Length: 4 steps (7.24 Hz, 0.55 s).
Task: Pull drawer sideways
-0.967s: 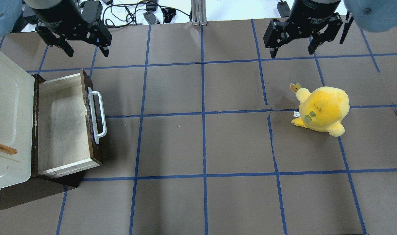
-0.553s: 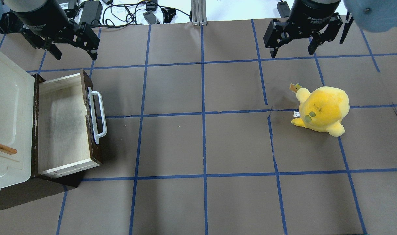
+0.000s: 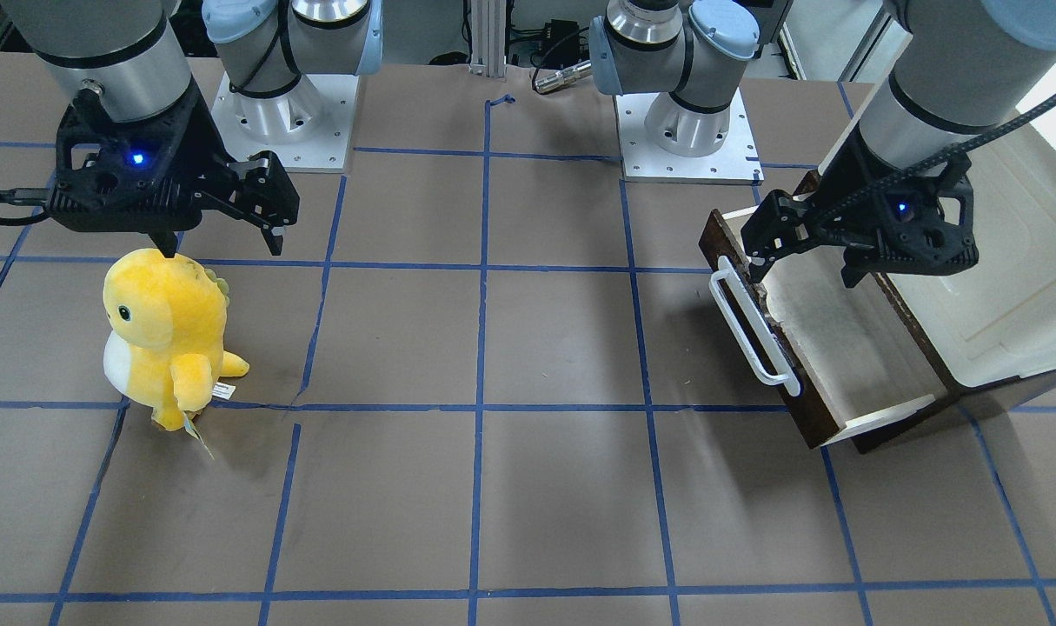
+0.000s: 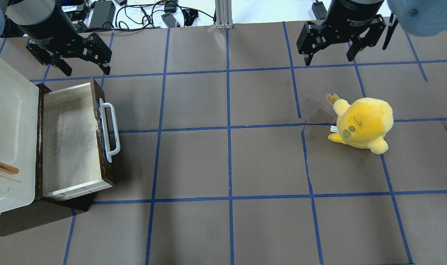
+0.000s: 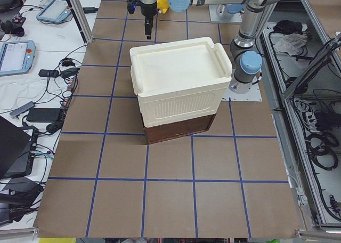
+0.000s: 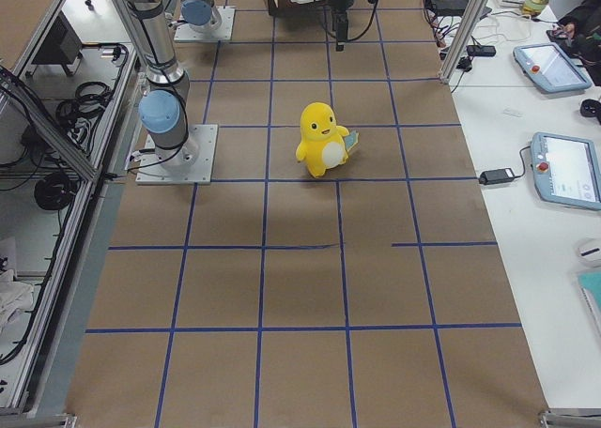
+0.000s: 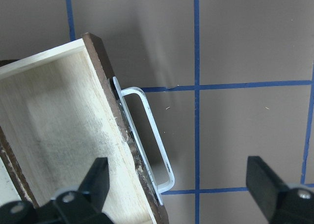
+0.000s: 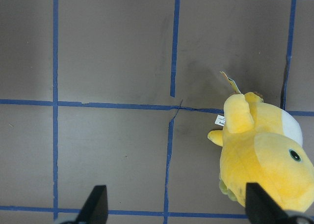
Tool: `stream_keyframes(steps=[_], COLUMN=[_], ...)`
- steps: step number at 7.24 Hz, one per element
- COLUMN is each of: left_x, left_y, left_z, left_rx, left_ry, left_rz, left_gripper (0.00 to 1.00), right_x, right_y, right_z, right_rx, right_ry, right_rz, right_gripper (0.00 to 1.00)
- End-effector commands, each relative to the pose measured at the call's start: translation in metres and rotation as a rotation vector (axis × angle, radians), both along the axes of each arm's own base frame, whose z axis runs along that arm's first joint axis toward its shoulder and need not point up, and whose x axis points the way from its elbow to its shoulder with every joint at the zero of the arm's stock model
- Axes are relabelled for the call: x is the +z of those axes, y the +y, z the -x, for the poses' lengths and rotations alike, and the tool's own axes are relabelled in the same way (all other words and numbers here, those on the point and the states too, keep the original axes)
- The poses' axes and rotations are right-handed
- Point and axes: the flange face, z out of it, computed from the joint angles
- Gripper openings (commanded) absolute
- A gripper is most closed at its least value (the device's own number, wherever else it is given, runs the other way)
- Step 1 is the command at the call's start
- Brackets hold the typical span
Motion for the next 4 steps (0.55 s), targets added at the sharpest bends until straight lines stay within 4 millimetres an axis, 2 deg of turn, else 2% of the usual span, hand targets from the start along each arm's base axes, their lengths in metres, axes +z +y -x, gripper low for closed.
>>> stream_keyframes(steps=[1,4], left_x=[0.007,0.001], left_y=[0.002,0.002], left_z=[0.0,0.011], left_rx=[0.002,-0.007], left_ry=[-0.009,-0.028], left_rz=[0.011,0.0], left_gripper=[1.0,1.0], right_x=[0.0,0.0], right_y=[0.0,0.0], right_z=[0.0,0.0], right_rx=[0.0,0.0], right_ry=[0.0,0.0], right_rz=[0.0,0.0], right_gripper=[1.0,1.0])
